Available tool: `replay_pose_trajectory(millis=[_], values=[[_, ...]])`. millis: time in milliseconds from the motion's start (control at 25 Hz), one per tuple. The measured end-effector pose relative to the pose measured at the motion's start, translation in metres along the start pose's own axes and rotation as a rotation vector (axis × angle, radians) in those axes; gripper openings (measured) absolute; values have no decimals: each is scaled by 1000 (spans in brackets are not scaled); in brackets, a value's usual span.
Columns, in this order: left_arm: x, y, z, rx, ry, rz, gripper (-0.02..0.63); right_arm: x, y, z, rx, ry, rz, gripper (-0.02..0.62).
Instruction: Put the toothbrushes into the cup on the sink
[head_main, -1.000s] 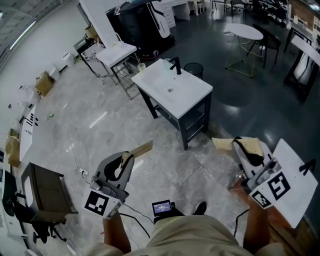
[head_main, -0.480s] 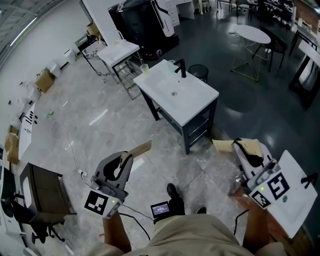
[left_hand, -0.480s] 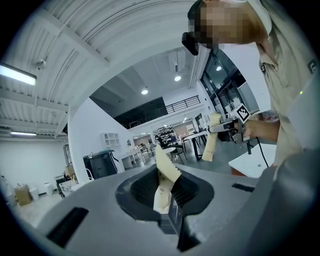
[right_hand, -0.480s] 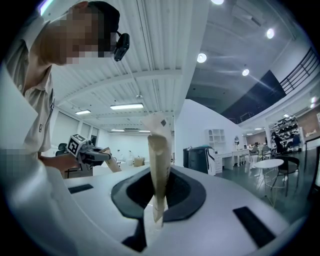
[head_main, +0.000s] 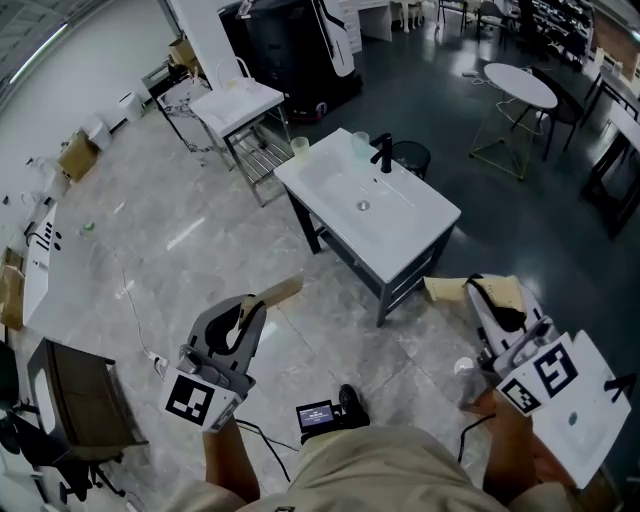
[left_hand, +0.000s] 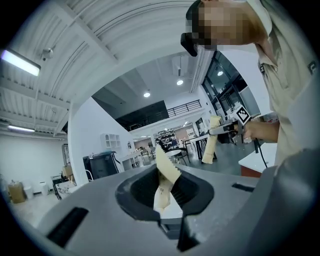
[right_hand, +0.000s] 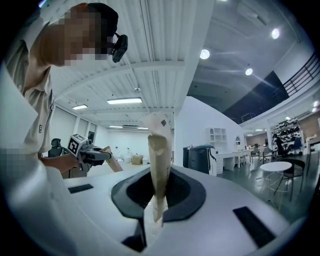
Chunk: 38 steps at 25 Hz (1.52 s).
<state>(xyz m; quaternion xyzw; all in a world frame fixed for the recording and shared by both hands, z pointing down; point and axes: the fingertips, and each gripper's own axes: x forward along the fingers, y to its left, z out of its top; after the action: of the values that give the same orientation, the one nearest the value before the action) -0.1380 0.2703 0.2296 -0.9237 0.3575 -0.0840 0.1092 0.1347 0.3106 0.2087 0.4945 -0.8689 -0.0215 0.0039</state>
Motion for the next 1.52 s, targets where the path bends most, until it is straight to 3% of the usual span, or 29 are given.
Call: replay_pose_trajectory(millis=[360, 720, 1000, 1520], values=[[10, 86, -23, -49, -47, -14, 54, 97, 7, 10, -36, 20, -11, 21], [25, 132, -41, -96, -46, 26, 54, 153, -21, 7, -48, 47, -12, 21], [65, 160, -52, -103, -2, 61, 54, 211, -65, -5, -22, 40, 36, 21], [189, 197, -46, -22, 49, 120, 54, 299, -194, -18, -4, -21, 103, 21]])
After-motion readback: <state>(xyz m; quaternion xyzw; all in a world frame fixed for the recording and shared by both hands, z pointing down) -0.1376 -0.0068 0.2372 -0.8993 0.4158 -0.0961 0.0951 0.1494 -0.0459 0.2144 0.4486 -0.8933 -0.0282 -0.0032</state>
